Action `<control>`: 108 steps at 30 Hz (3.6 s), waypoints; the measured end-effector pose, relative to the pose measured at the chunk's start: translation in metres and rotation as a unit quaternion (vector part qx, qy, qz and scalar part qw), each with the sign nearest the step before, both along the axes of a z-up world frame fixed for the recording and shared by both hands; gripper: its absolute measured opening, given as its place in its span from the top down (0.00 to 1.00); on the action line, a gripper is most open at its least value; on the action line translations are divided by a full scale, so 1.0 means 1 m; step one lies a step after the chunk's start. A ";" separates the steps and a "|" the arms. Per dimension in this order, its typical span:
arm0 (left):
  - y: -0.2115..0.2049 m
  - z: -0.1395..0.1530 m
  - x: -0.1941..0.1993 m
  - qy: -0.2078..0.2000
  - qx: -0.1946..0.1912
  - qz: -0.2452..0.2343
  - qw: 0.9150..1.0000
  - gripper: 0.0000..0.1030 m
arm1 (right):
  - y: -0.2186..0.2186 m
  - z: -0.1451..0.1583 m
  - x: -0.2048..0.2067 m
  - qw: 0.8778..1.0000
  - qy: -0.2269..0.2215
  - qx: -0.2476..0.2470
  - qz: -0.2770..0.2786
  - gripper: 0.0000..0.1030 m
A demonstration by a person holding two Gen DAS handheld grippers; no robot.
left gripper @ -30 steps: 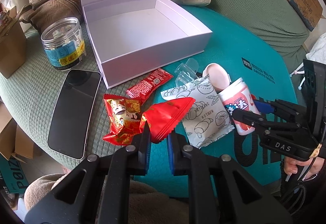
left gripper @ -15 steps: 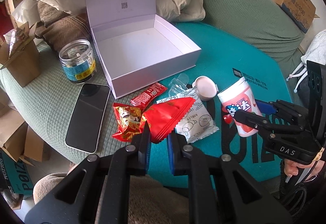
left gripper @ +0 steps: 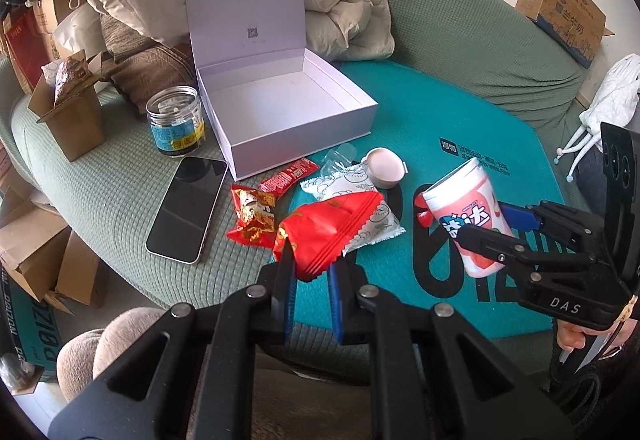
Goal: Organize objects
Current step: 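Grasp the pink gum bottle with the right gripper while the left grasps the red packet, then carry the bottle and red packet into the white box with both grippers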
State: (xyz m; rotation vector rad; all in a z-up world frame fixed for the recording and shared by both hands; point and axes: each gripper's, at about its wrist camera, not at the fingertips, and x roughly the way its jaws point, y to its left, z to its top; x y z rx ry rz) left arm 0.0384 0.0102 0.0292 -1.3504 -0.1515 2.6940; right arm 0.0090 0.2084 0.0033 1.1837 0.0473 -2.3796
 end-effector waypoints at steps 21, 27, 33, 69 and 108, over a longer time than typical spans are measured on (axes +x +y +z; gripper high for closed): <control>-0.035 0.005 -0.066 -0.020 -0.026 -0.010 0.999 0.87 | -0.044 0.004 -0.076 1.000 -0.003 -0.017 0.005 0.53; -0.042 0.008 -0.084 -0.020 -0.036 -0.007 0.999 0.87 | -0.051 0.005 -0.090 1.000 -0.004 -0.024 0.006 0.53; -0.042 0.009 -0.105 -0.015 -0.030 -0.008 0.999 0.87 | -0.049 0.008 -0.112 1.000 -0.002 -0.015 0.001 0.53; -0.055 -0.018 -0.284 -0.030 -0.068 -0.038 0.997 0.87 | -0.086 0.004 -0.279 0.999 0.014 0.013 0.027 0.53; -0.052 -0.096 -0.344 -0.081 -0.095 -0.013 0.992 0.87 | -0.104 -0.075 -0.339 0.995 -0.063 0.075 0.033 0.53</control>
